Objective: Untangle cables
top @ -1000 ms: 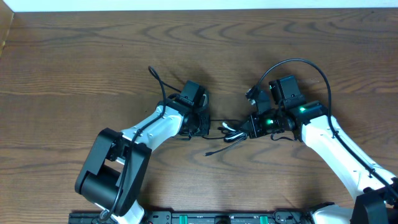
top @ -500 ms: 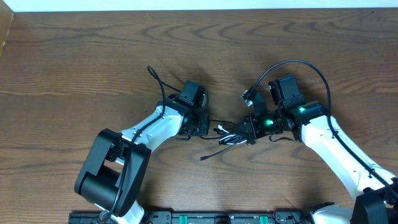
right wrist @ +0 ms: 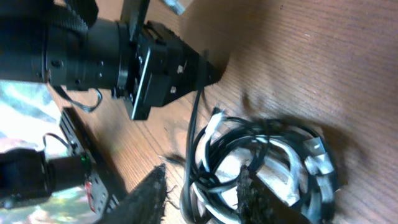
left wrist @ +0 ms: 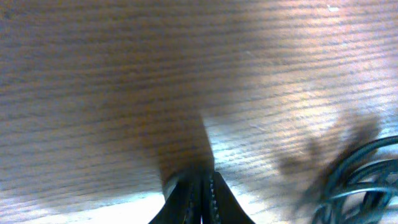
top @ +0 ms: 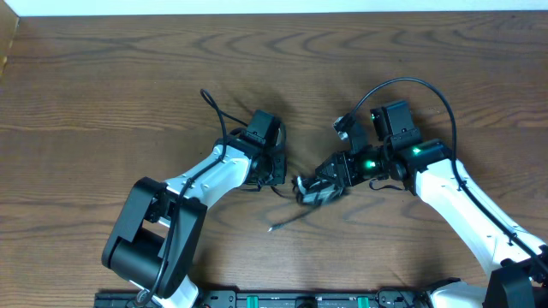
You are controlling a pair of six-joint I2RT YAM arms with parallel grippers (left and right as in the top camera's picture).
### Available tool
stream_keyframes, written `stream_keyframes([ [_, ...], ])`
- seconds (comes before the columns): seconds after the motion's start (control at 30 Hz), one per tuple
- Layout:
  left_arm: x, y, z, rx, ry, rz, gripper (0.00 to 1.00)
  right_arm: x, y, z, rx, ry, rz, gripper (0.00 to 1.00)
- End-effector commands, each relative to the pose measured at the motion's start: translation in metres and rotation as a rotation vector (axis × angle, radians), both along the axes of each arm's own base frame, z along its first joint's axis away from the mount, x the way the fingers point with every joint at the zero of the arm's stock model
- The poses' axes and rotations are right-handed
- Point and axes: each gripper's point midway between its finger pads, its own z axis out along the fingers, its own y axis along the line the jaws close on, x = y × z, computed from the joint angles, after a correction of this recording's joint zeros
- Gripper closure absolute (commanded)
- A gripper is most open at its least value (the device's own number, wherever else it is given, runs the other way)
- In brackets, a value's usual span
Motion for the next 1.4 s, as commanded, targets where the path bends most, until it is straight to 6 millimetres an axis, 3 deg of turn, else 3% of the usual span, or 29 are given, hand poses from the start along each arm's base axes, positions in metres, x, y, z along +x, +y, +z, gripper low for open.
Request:
stream_keyframes([
  [0.0,-0.005,0.024,-0.018,0.111,0.018,0.015,0.92,0.002,-0.003,0.005,-0.008,-0.022,-0.008,0.63],
  [0.23,-0.006,0.023,-0.018,0.104,0.022,0.015,0.92,-0.012,-0.016,-0.012,-0.11,0.047,-0.029,0.56],
  [0.43,-0.005,0.023,-0.018,0.102,0.019,0.015,0.92,-0.044,-0.002,-0.027,-0.141,0.095,0.063,0.51],
  [0.57,-0.004,0.022,-0.018,0.101,0.016,0.015,0.92,-0.06,0.009,-0.036,-0.206,0.106,0.086,0.57],
  [0.77,-0.004,0.022,-0.018,0.098,0.017,0.014,0.91,-0.059,0.012,-0.047,-0.332,0.096,-0.037,0.68],
  [1.2,-0.004,0.022,-0.018,0.099,0.017,0.014,0.91,-0.078,0.031,-0.052,-0.377,0.095,-0.051,0.72],
  [1.37,-0.004,0.022,-0.018,0.099,0.017,0.014,0.91,-0.082,0.031,-0.066,-0.442,0.1,-0.079,0.75],
])
